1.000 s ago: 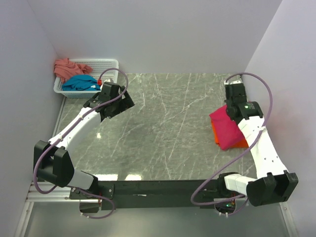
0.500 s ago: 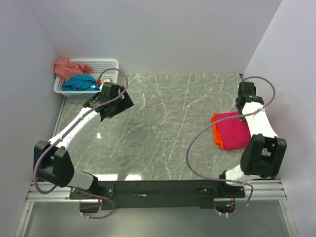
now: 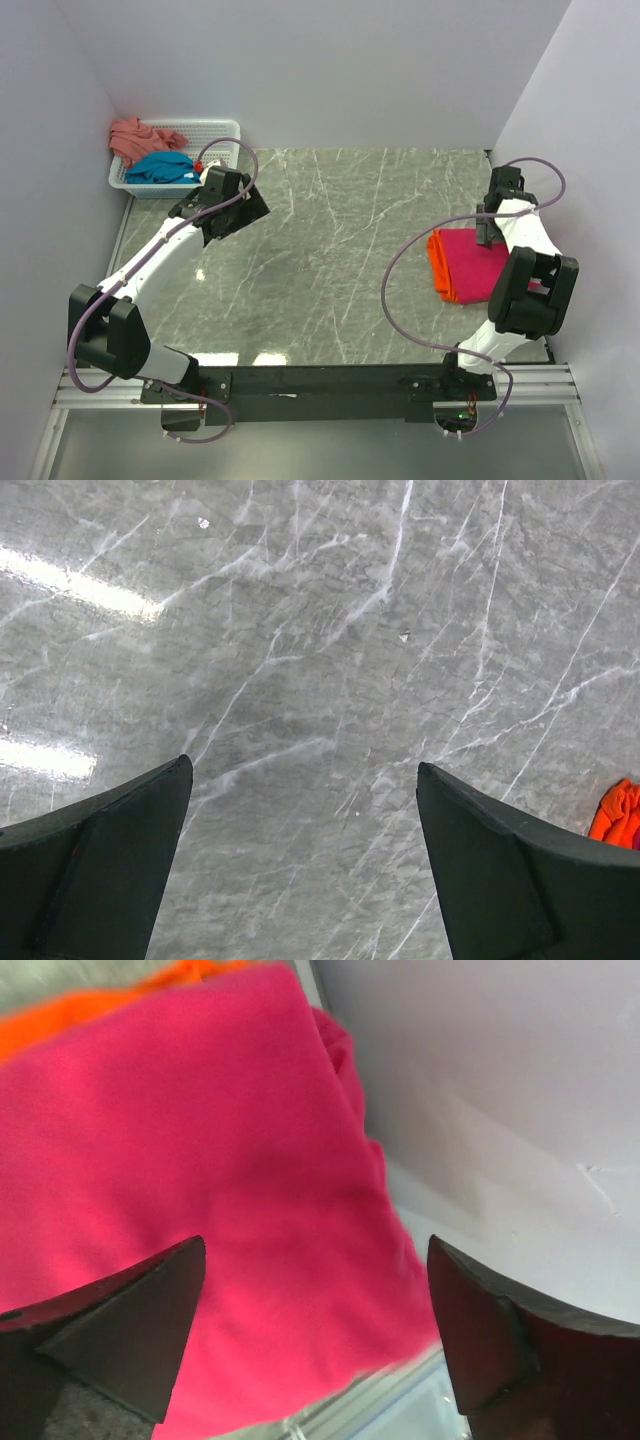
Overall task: Fold and stack the t-shirts
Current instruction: Neatly place the folded tshirt to the corner, then reset both grippers
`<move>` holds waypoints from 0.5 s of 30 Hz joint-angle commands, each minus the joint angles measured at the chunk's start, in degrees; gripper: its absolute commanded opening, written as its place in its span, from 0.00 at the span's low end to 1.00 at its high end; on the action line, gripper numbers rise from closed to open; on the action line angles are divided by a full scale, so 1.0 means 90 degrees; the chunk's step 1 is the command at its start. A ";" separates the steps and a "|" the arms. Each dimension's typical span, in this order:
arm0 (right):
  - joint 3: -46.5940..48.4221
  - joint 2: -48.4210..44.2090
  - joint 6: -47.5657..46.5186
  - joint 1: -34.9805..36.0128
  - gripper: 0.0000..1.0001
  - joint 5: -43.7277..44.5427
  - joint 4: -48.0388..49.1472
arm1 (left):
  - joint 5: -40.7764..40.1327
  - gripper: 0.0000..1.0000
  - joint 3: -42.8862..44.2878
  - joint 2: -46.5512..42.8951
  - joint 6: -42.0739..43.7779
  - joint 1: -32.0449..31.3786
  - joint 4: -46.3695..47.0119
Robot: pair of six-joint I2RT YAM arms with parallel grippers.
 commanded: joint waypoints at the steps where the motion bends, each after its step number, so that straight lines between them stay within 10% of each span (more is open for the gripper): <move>1: 0.0532 -0.0468 0.0606 -0.0018 0.99 -0.0294 -0.0235 | -0.0149 0.99 0.0174 -0.0185 0.0018 0.0031 -0.0028; 15: 0.0105 -0.3260 0.2306 -0.0008 1.00 -0.2616 0.0085 | -0.0422 0.99 0.0419 -0.0517 -0.0177 0.0040 -0.0457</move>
